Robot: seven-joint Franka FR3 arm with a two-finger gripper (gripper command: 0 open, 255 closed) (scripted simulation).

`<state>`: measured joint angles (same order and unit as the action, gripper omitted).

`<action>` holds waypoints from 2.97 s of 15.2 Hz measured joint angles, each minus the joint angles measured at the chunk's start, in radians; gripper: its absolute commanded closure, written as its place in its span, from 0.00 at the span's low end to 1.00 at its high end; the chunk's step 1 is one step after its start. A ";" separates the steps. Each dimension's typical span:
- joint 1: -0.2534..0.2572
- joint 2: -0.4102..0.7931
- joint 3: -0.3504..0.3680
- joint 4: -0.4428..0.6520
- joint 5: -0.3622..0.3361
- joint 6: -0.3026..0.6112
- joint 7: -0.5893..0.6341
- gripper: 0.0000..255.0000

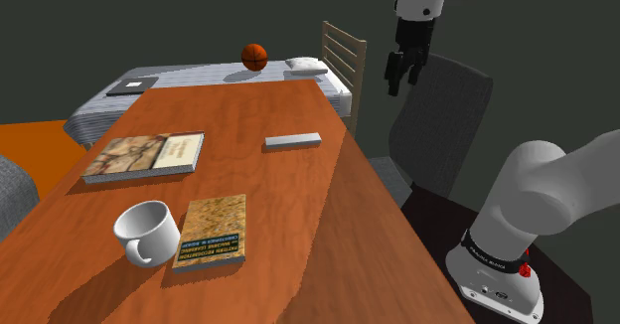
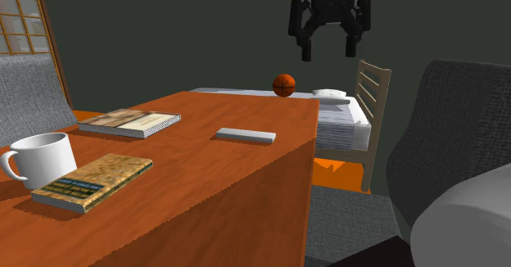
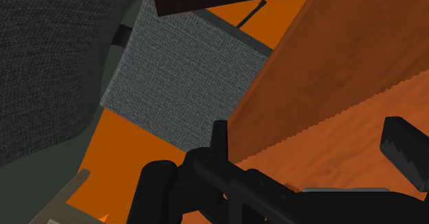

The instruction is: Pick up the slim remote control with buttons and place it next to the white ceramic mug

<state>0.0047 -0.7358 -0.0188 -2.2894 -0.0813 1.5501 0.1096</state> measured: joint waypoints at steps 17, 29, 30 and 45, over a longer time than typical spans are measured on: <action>0.083 0.484 -0.131 0.108 -0.007 0.392 -0.392 0.00; 0.113 0.929 -0.123 0.408 0.084 0.537 -0.694 0.00; 0.112 0.958 -0.119 0.427 0.089 0.546 -0.717 0.00; 0.106 1.190 -0.083 0.570 0.118 0.635 -0.821 0.00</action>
<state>0.1108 0.4539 -0.1020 -1.7198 0.0366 2.1848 -0.7117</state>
